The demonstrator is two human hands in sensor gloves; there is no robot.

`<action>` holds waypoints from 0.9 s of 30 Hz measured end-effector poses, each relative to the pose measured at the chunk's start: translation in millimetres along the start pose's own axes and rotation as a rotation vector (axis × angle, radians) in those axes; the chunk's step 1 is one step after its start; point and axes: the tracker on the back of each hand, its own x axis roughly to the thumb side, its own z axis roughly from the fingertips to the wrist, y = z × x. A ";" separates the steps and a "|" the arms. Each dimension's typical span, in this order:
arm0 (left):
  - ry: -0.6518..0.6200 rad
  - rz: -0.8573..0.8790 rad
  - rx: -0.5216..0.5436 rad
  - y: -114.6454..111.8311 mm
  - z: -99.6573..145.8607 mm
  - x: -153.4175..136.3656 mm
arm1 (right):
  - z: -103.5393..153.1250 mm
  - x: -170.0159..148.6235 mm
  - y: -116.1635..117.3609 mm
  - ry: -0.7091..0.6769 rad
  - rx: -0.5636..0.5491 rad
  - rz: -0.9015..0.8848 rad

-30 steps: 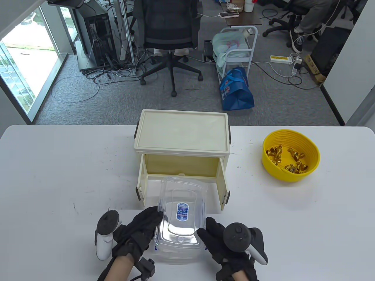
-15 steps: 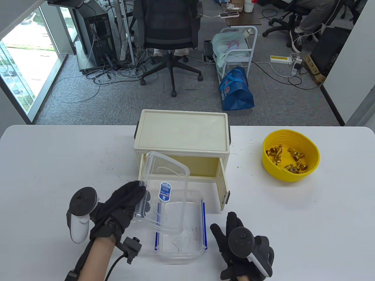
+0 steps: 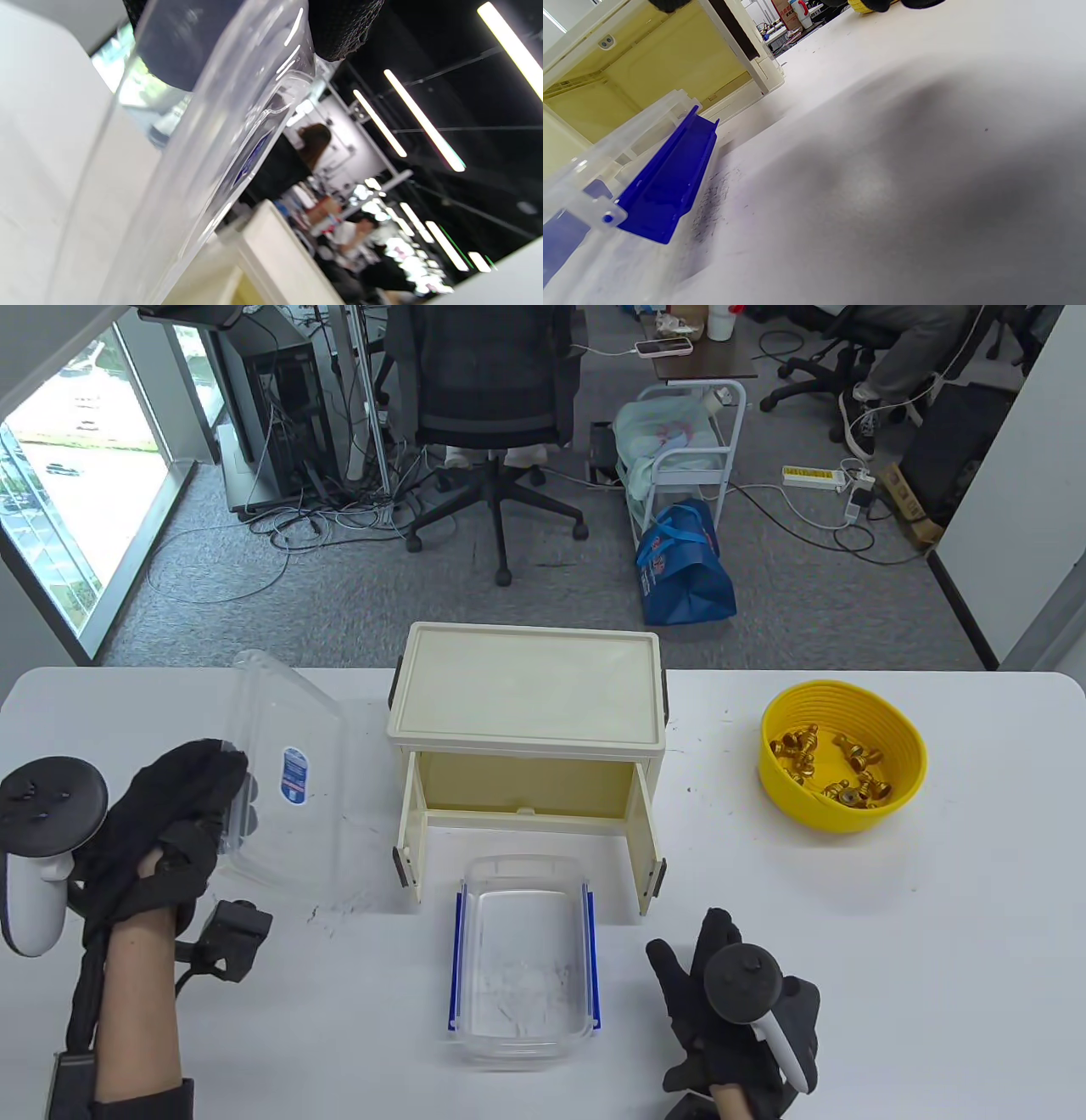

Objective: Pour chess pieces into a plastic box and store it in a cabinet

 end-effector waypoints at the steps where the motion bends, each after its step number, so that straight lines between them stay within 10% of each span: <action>1: 0.024 -0.056 0.026 0.6 -3.5 -2.7 | 0.0 0.0 0.1 0.000 0.002 0.001; 20: 0.085 -1.136 0.090 -128.7 -62.1 -111.9 | 0.8 2.1 1.5 -0.023 0.016 0.014; 27: 0.070 -1.238 -0.011 -179.0 -69.5 -140.8 | 0.4 2.5 2.0 -0.022 0.035 0.011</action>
